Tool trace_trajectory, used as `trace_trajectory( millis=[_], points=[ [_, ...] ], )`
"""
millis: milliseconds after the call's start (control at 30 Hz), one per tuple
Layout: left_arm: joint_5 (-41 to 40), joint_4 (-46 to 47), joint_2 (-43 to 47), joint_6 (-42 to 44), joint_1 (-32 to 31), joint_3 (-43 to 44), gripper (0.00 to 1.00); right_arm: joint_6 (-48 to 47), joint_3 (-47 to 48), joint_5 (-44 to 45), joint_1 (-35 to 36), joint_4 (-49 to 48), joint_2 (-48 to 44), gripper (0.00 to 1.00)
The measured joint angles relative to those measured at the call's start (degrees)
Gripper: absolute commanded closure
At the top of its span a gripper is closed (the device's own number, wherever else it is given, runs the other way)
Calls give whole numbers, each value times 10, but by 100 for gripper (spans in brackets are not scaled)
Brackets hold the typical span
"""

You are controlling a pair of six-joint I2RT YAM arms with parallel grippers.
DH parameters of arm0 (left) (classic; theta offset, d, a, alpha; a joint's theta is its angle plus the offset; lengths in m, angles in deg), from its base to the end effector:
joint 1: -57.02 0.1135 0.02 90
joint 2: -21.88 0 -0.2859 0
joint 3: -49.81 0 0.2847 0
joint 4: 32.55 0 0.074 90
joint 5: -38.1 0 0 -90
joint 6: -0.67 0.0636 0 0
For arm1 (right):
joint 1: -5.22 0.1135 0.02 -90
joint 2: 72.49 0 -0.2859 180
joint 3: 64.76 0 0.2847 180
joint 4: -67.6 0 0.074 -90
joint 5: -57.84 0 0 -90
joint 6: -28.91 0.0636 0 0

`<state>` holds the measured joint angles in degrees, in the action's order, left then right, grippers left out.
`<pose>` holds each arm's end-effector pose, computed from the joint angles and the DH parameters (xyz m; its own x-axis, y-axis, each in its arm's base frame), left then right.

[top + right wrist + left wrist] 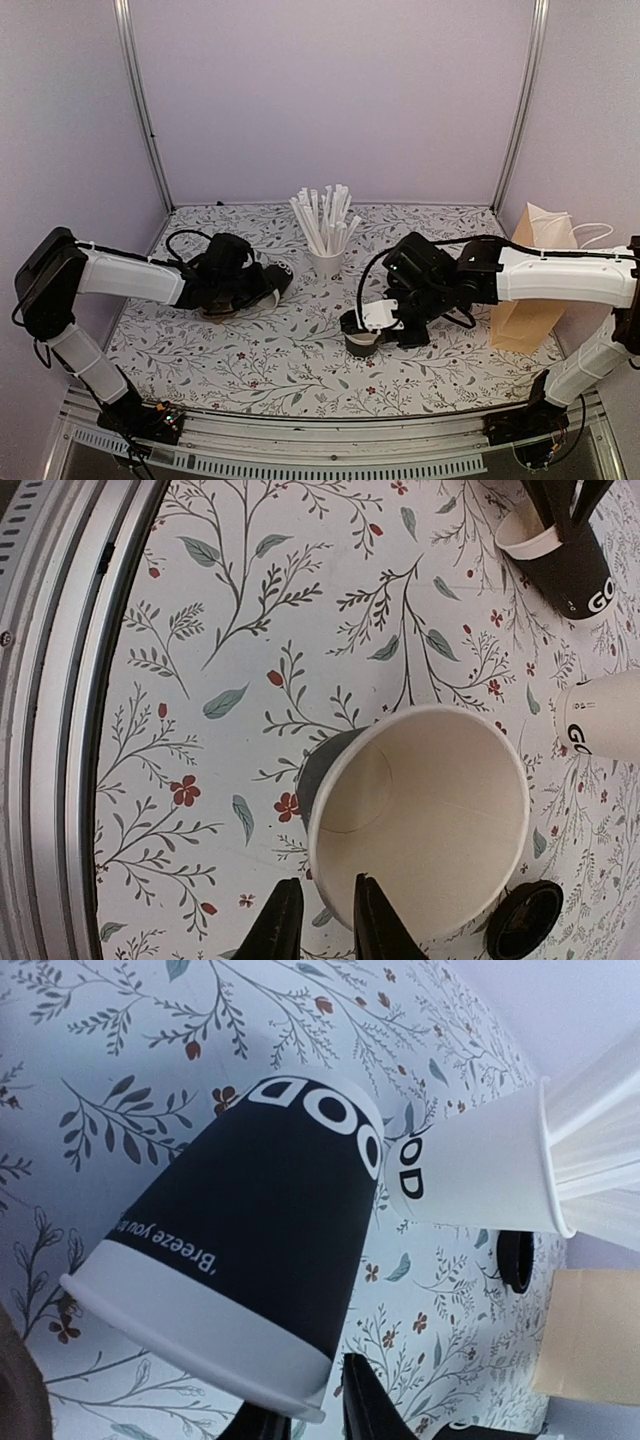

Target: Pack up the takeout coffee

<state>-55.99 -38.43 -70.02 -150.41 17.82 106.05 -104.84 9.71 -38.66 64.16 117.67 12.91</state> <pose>0.2847 -0.2263 0.1421 -0.7641 -0.5034 -0.4034 -0.1650 0.7570 -0.6323 0.1709 0.2976 0.2245 0.2822 -0.8632 -0.4187 -0.9473 -0.1818 -0.2637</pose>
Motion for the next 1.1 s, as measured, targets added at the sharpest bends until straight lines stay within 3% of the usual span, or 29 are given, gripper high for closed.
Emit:
trace_trajectory(
  millis=[167, 267, 400, 567, 667, 867, 1100],
  points=[
    [4, -6, 2, 27, 0, 11, 100, 0, 0, -2, -35, 11, -41, 79],
    [4, -56, 7, 81, 2, 57, 100, 0, 0, -3, -68, 12, -74, 79],
    [-2, -202, 6, 210, 12, 205, 100, 0, -17, -5, -105, 5, -115, 77],
    [-69, -399, -8, 359, 41, 415, 100, 1, -61, -18, -141, 2, -150, 76],
    [-85, -511, -23, 400, 85, 475, 100, 3, -74, -30, -157, 0, -158, 76],
    [-115, -681, -57, 435, 193, 475, 100, 5, -80, -47, -170, -11, -158, 76],
    [-146, -757, -35, 450, 273, 435, 100, 5, -82, -61, -170, -13, -158, 76]
  ],
)
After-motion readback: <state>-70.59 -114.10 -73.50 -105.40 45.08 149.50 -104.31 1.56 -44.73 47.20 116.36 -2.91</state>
